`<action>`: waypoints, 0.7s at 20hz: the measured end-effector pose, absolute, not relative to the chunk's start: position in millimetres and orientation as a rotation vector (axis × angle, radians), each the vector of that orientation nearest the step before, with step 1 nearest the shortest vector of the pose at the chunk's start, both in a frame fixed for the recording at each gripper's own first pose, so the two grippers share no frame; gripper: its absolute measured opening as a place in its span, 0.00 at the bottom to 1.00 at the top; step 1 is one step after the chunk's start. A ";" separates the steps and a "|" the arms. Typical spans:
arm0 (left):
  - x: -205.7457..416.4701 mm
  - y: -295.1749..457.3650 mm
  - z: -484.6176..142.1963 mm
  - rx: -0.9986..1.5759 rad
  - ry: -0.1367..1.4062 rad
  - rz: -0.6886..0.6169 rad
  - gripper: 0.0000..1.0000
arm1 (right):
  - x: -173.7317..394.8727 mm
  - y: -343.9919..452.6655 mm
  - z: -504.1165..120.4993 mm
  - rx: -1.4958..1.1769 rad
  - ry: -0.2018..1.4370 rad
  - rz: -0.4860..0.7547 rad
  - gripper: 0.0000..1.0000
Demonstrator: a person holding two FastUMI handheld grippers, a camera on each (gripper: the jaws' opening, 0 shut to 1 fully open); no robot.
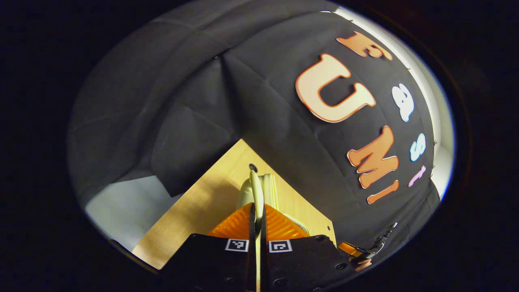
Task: First open the suitcase, pack the skin care products into it, and then close the suitcase.
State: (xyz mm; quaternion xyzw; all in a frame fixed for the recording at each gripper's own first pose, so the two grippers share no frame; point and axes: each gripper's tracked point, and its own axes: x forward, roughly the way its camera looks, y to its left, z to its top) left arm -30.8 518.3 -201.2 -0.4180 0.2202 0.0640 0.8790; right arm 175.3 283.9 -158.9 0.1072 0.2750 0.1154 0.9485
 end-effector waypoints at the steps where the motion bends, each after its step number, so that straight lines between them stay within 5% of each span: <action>1: -29.3 510.7 -191.0 -0.853 0.456 0.121 0.04 | 177.0 275.8 -156.7 0.202 0.543 0.223 0.92; 14: 7.0 348.7 -89.3 -0.658 0.419 -0.109 0.04 | 173.5 214.5 -146.5 0.149 0.471 0.200 0.92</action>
